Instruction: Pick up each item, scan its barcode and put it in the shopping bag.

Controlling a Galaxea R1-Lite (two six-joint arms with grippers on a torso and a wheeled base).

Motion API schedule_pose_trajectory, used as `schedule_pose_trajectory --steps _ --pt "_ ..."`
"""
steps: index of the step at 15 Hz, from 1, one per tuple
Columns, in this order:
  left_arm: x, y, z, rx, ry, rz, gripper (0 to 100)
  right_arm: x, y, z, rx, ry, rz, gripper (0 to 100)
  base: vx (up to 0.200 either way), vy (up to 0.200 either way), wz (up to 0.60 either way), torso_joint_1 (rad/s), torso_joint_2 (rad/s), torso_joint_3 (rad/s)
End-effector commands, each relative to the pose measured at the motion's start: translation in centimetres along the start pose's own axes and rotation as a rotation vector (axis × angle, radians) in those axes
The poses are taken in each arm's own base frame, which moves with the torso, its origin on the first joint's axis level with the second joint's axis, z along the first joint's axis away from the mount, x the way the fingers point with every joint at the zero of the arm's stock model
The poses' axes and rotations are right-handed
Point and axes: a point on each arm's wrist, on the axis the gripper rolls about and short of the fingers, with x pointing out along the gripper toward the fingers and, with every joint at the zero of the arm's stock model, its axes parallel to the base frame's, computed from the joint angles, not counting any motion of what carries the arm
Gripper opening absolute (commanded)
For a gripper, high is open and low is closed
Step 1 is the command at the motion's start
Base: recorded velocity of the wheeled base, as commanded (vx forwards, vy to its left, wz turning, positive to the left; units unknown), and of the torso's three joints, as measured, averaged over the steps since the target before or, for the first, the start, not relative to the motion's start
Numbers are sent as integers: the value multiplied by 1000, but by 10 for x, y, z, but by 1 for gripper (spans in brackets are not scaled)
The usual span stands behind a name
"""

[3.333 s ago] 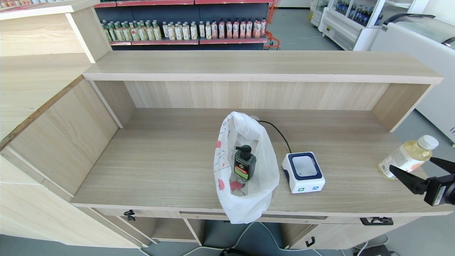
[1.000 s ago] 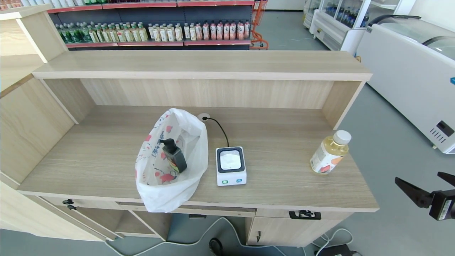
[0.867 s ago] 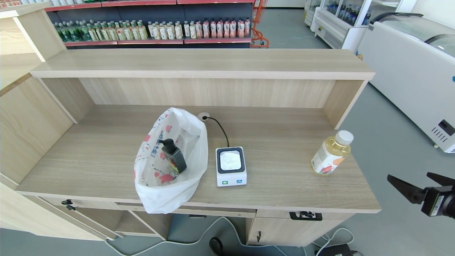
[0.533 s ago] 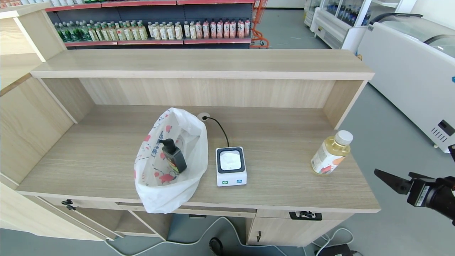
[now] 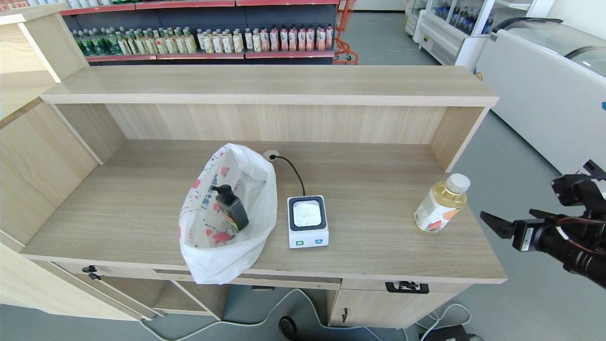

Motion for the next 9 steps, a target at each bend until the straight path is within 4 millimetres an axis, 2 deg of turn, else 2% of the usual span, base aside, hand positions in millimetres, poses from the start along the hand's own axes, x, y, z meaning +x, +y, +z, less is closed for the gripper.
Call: schedule_pose_trajectory --steps 1,6,9 --pt "0 0 0 0 0 0 100 27 -1 -11 -39 34 2 100 0 0 0 0 0 0" --pt "0 0 0 0 0 0 100 42 15 -20 -52 40 64 100 0 0 0 0 0 0" --pt "0 0 0 0 0 0 100 53 26 -16 -35 23 104 100 0 0 0 0 0 0"
